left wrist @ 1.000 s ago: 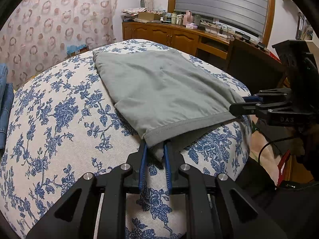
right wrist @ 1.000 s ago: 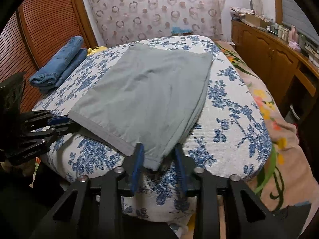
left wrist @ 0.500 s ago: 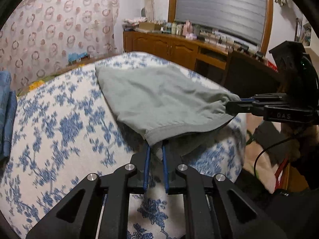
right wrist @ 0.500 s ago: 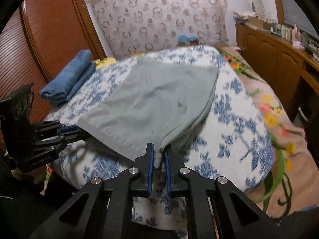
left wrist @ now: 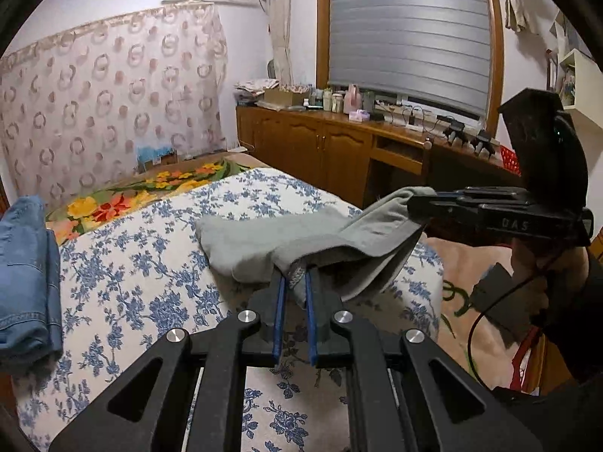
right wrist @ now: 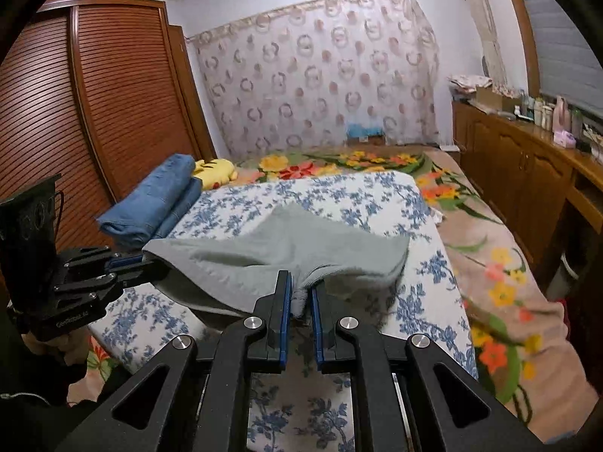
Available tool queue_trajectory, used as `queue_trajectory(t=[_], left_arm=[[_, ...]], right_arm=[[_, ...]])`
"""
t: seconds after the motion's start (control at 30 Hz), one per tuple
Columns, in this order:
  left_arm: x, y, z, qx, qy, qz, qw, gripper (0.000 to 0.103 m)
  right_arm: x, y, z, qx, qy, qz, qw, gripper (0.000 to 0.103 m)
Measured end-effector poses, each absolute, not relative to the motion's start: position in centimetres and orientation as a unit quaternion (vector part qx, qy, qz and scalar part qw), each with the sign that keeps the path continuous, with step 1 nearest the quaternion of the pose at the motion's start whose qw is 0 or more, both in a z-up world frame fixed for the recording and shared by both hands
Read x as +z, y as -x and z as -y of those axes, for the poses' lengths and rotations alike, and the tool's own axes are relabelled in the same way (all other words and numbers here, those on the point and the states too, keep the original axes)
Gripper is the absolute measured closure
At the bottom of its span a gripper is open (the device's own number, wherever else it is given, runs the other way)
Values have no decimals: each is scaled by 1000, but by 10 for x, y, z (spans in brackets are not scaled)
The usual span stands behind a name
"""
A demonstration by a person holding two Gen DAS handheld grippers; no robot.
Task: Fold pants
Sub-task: 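Lift the grey-green pants with both grippers and carry them across the bed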
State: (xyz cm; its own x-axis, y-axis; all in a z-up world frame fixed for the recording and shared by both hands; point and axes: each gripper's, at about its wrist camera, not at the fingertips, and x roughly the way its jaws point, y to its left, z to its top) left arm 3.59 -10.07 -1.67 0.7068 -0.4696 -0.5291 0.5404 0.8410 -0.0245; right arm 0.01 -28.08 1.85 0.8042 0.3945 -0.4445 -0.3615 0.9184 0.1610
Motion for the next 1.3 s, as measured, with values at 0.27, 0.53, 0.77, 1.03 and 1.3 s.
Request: queue_trajectory(t=[0.27, 0.53, 0.77, 1.03, 1.3], left_arm=[[-7, -36, 95, -264, -66, -256, 928, 92], [-33, -62, 93, -252, -57, -293, 921, 92], [-42, -87, 90, -241, -49, -312, 918, 92], [-36, -131, 88, -232, -49, -317, 918, 94], [18, -196, 69, -200, -63, -269, 940, 94]], right_arm=[[22, -4, 276, 207, -20, -229, 951, 93], [-4, -43, 270, 216, -20, -264, 940, 93], [-11, -85, 267, 224, -18, -290, 930, 93], [8, -124, 255, 239, 14, -292, 926, 93], [79, -188, 231, 239, 67, -224, 943, 93]])
